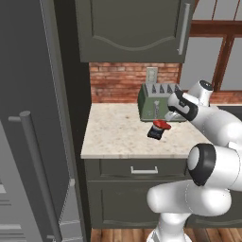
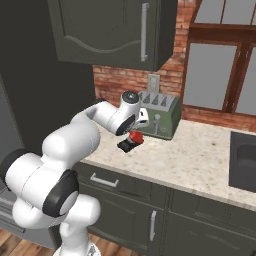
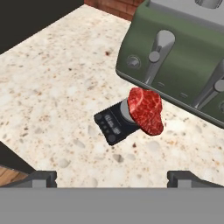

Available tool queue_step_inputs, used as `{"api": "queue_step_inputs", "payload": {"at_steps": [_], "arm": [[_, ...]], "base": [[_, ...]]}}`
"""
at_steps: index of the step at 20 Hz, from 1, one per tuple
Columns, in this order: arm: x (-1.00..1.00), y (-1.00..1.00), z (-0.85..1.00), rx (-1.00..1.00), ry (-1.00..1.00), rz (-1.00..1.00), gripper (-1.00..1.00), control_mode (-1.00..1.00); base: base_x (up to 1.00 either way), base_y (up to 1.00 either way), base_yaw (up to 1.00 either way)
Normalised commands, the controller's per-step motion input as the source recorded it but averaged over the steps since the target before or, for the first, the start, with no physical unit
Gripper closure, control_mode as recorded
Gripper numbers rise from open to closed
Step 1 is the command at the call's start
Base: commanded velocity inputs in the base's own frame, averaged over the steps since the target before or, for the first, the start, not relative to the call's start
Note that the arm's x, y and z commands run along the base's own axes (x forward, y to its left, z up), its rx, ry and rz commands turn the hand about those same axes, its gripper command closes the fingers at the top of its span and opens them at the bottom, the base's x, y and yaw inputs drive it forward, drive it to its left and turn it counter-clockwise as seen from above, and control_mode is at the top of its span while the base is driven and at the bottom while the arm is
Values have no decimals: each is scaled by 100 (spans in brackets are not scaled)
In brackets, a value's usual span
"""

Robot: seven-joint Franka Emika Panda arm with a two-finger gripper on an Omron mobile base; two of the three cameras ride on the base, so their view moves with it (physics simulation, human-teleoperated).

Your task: Take the steak from the fridge and place it on the digital scale on the counter by the fridge. Wait a few seconds for a reading, then move it to the plate on the dining counter.

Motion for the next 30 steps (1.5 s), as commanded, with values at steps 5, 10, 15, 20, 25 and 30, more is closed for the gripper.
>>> {"api": "queue_step_inputs", "payload": {"at_steps": [5,10,15,20,25,30], "arm": [[0,0,0,0,0,0,-100,-100],[0,0,0,0,0,0,-100,-100],[0,0,0,0,0,0,-100,-100],[0,0,0,0,0,0,-100,-100],[0,0,0,0,0,0,-100,-100],[0,0,0,0,0,0,-100,-100]], "base": [[0,0,0],[0,0,0],[0,0,0],[0,0,0],[0,0,0],[0,0,0]]}}
